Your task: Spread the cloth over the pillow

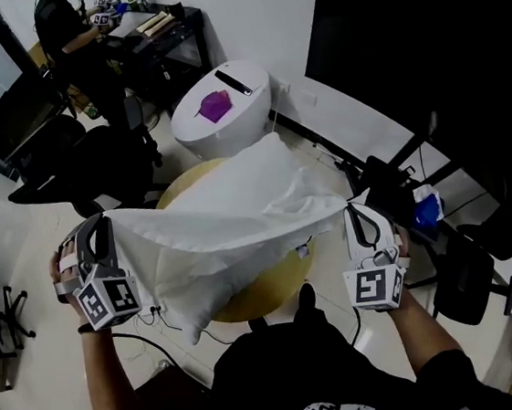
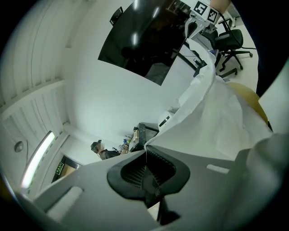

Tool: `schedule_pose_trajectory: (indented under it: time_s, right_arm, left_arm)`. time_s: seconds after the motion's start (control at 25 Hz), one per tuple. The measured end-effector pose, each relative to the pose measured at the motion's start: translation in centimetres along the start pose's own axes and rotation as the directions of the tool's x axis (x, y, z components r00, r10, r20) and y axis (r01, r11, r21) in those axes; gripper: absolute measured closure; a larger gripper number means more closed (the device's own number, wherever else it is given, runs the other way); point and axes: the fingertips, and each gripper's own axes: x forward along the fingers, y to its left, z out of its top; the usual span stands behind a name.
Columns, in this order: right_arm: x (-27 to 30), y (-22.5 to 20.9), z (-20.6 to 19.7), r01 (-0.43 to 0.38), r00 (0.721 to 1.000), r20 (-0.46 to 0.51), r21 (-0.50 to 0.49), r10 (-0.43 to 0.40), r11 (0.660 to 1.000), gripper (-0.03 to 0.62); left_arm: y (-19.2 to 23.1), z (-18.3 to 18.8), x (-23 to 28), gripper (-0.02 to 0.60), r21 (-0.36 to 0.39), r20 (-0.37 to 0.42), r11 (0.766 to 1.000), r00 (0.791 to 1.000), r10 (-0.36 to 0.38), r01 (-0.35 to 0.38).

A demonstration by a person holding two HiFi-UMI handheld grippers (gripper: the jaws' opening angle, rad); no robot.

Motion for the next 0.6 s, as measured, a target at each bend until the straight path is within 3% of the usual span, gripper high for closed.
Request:
schedule_pose_trajectory:
  time_s: [0.24,0.4,0.6]
  right_arm:
    - [3.0,-7.3,4.6,0.037,0.989,0.143,-0.023,-0.033,0.999,0.585]
    - [4.9,-10.8,7.0,-0.014,0.979,0.202,-0.010,0.015,1.000,0.585]
    - [8.7,-13.7,11.8,-0.078,0.947,0.311,-0.025,0.082,0.997,0.585]
  left_arm:
    - [3.9,-0.7,-1.5,0.581,-0.007,-0.076,0.998,0.996,0.054,-0.055]
    - [6.2,-0.1,-3.0,0.581,0.004,-0.123,0.996,0.989,0.087,-0.087]
    - [9.4,-0.3,-5.2,0.581,0.007,-0.209,0.990,0.968,0.140,-0.141]
